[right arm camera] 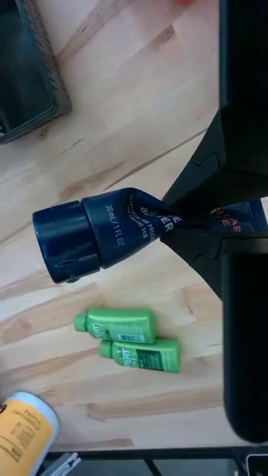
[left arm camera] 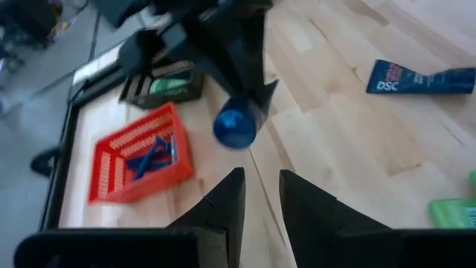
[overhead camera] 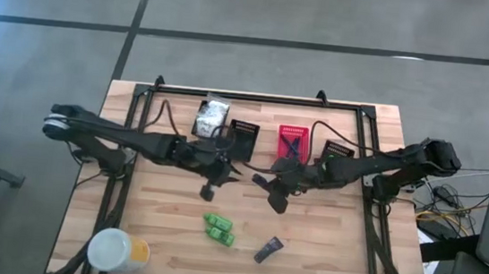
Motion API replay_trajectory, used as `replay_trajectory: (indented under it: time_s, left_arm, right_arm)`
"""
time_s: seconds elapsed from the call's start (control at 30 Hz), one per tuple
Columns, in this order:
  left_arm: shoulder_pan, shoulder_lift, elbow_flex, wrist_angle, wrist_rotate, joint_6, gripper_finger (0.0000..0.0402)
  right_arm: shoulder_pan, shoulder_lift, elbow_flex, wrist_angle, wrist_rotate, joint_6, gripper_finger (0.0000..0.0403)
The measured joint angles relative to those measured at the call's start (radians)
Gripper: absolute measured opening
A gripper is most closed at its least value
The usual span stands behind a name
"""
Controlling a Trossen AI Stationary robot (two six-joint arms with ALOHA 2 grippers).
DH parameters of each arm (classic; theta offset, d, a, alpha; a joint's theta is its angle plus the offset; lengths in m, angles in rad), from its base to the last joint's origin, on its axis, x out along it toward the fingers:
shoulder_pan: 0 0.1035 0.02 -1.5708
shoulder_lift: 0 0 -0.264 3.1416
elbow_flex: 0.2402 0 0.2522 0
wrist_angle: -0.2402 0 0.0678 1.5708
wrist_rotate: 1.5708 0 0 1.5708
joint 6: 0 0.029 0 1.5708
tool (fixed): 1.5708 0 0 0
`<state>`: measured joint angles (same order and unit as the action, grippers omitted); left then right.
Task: Pick & Place Travel size toiletries
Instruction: Put the blue shave cream into the middle black bin
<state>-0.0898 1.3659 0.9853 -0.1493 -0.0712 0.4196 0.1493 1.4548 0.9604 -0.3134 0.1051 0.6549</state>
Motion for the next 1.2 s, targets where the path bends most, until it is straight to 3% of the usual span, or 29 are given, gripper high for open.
replay_trajectory:
  time_s: [0.13,0.4,0.57,0.93,1.2]
  left_arm:
    - [0.001,0.054,0.043,0.020,0.005,0.059,0.0105]
    - [0.002,0.123,0.095,0.001,0.005,0.059,0.0232]
    - [0.010,0.123,0.095,0.000,0.000,0.056,0.0277]
    - [0.049,0.177,0.107,0.056,0.141,0.049,0.0266]
    - [0.061,0.211,0.133,0.069,0.145,0.046,0.0259]
  right_arm:
    - [0.000,0.000,0.000,0.000,0.000,-0.005,0.0036]
    - [0.001,0.000,0.000,0.002,0.000,-0.005,0.0033]
    - [0.001,0.000,0.000,0.002,0.000,-0.005,0.0038]
    - [0.001,0.001,0.000,0.007,0.000,-0.019,0.0037]
    - [0.001,0.002,-0.002,0.000,0.000,-0.015,0.0032]
